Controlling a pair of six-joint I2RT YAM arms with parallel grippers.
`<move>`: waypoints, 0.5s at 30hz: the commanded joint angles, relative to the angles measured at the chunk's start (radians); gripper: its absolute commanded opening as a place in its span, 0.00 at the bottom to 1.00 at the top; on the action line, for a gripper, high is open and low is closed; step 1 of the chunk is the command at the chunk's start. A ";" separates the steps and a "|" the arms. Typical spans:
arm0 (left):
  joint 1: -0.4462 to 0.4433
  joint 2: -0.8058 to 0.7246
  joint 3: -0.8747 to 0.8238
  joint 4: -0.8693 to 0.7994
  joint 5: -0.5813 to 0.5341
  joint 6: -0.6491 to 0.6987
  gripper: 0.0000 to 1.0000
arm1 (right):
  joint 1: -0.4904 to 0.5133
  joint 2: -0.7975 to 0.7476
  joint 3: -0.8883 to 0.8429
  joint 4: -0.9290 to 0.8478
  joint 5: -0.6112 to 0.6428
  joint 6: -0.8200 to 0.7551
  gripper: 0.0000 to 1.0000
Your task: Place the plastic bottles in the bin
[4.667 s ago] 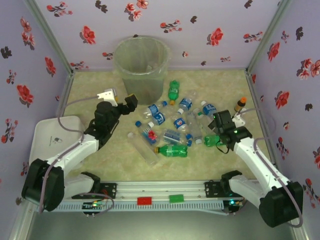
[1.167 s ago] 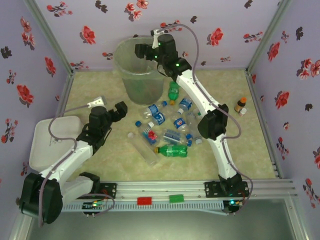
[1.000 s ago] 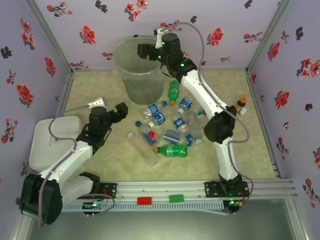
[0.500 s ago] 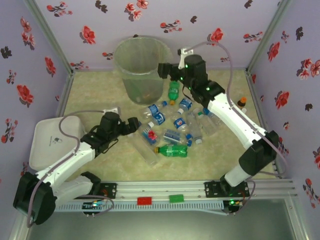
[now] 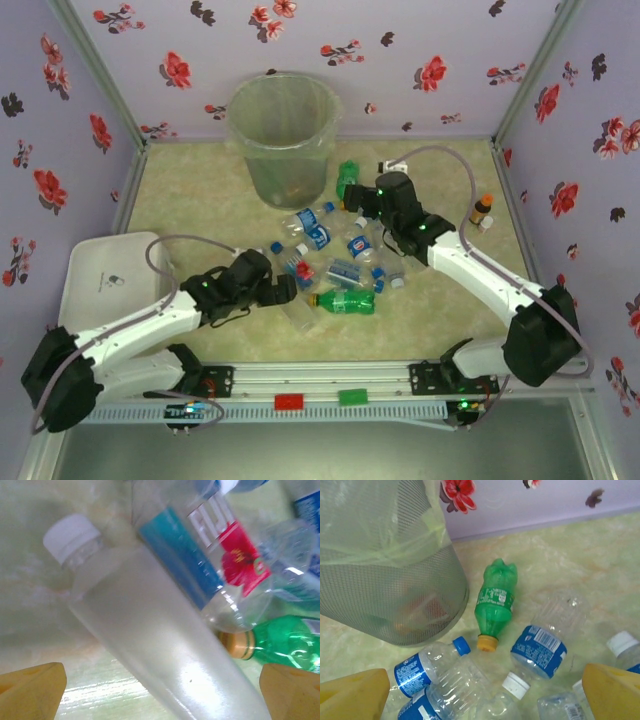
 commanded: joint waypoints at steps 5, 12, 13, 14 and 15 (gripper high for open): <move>-0.007 0.135 0.055 -0.047 -0.006 -0.074 1.00 | 0.002 -0.007 -0.023 0.100 0.008 0.071 1.00; 0.012 0.207 0.034 -0.005 -0.012 -0.121 1.00 | 0.003 -0.010 -0.029 0.083 -0.001 0.066 1.00; 0.026 0.214 0.028 -0.012 -0.010 -0.125 1.00 | 0.003 -0.008 -0.030 0.077 0.003 0.066 1.00; 0.046 0.218 0.019 -0.018 -0.006 -0.128 1.00 | 0.003 -0.007 -0.031 0.075 0.007 0.066 1.00; 0.064 0.217 0.010 -0.022 -0.004 -0.128 1.00 | 0.003 -0.009 -0.035 0.074 0.010 0.067 1.00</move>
